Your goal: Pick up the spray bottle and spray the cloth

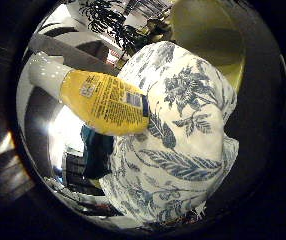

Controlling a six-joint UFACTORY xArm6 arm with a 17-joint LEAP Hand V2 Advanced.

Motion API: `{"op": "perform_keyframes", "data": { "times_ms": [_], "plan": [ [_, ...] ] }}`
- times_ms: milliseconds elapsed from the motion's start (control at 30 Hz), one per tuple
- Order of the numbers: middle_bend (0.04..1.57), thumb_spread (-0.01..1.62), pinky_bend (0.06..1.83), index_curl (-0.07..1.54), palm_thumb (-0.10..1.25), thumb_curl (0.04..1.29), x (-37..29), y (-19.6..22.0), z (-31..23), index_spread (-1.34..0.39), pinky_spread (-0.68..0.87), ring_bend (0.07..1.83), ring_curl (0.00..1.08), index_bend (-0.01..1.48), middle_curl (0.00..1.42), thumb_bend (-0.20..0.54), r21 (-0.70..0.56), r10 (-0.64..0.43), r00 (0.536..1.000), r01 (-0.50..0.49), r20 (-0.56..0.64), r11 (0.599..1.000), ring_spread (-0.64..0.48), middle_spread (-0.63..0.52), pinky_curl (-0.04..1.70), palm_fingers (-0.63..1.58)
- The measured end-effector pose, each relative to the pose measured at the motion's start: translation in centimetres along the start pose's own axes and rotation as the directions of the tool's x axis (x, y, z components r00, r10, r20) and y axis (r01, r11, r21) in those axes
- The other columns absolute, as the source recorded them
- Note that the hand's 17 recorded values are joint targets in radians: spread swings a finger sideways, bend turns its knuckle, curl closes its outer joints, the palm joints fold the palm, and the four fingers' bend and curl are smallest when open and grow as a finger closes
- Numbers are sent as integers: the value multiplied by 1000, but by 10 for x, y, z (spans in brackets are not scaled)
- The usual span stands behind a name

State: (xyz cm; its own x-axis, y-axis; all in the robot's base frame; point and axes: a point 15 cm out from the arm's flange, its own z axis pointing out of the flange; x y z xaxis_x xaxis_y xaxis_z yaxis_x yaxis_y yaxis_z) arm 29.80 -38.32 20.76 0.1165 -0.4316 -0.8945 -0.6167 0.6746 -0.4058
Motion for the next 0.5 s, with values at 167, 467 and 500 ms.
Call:
{"op": "perform_keyframes", "data": {
  "times_ms": [167,467,500],
  "plan": [
    [281,915,496,245,528,312,-2,-8,15,-159,377,418,254,145,328,-28,-27,-9,1000,9,11,1000,221,193,302,46],
    [283,924,482,250,527,312,-2,-10,39,-144,377,415,255,147,329,-31,-68,12,999,-9,34,998,220,195,298,61],
    [281,923,482,250,530,313,-2,-10,44,-138,376,414,255,147,328,-29,-75,13,999,-10,37,997,221,195,297,64]
  ]
}}
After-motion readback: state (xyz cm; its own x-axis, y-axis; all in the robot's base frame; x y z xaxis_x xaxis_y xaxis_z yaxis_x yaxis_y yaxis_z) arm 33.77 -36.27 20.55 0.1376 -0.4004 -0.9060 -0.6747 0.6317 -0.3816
